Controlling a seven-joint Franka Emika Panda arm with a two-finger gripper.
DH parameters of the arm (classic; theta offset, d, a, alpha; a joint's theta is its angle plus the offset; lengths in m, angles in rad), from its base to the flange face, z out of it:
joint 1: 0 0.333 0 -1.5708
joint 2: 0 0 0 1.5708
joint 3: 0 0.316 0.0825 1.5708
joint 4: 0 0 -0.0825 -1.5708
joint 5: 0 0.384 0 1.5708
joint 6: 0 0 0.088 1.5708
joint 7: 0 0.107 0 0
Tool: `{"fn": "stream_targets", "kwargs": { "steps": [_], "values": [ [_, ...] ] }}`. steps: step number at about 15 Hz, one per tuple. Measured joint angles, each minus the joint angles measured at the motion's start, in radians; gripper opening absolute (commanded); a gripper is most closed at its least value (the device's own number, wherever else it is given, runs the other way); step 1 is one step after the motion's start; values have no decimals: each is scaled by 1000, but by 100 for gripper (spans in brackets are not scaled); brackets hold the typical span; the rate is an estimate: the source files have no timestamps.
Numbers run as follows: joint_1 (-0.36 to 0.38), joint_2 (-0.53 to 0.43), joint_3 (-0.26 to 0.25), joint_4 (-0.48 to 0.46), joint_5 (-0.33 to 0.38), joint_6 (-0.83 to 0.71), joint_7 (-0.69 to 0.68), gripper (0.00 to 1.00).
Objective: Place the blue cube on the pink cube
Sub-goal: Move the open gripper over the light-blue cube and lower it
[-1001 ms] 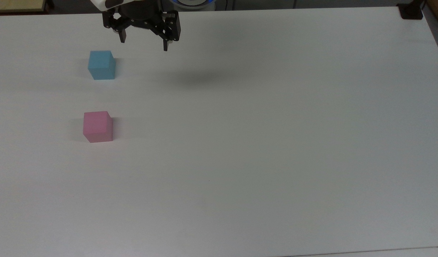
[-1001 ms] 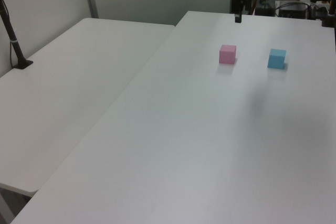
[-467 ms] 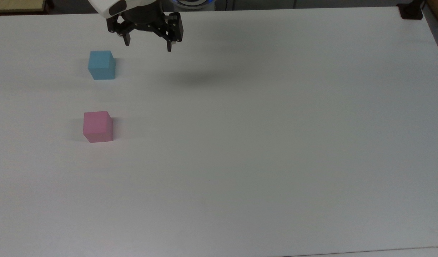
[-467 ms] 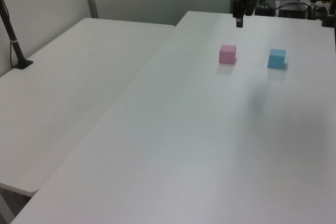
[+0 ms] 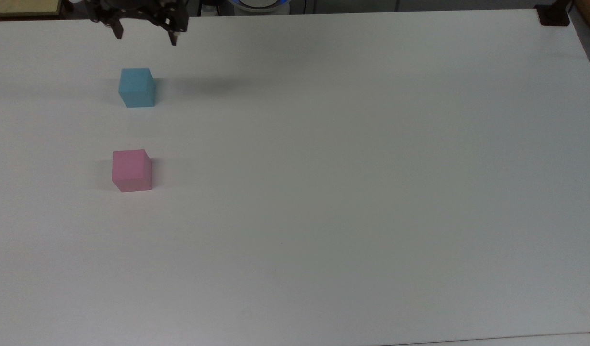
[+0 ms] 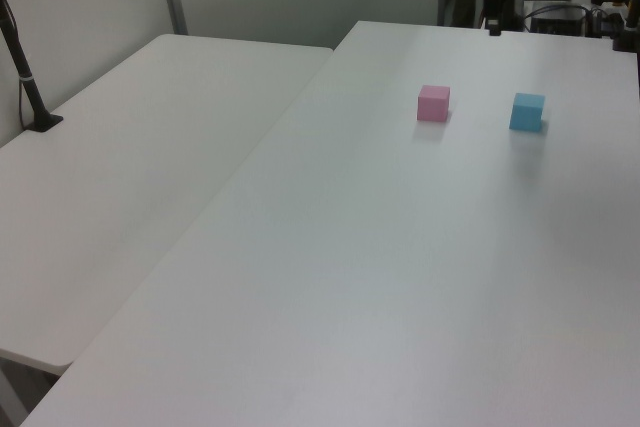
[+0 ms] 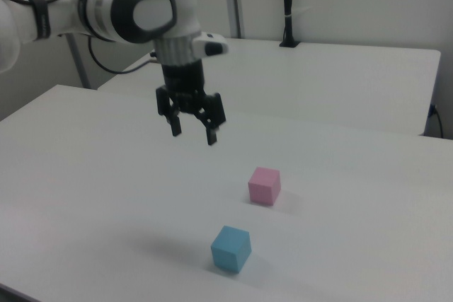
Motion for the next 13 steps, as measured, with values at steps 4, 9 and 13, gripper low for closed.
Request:
{"fn": "stream_targets", "kwargs": {
  "steps": [4, 9, 13],
  "values": [
    [5, -21, -65, -84, -5, 61, -46, 100],
    [6, -58, -90, -269, -52, 262, -46, 100],
    [8, -84, -168, -437, -105, 465, -81, 100]
  ]
}}
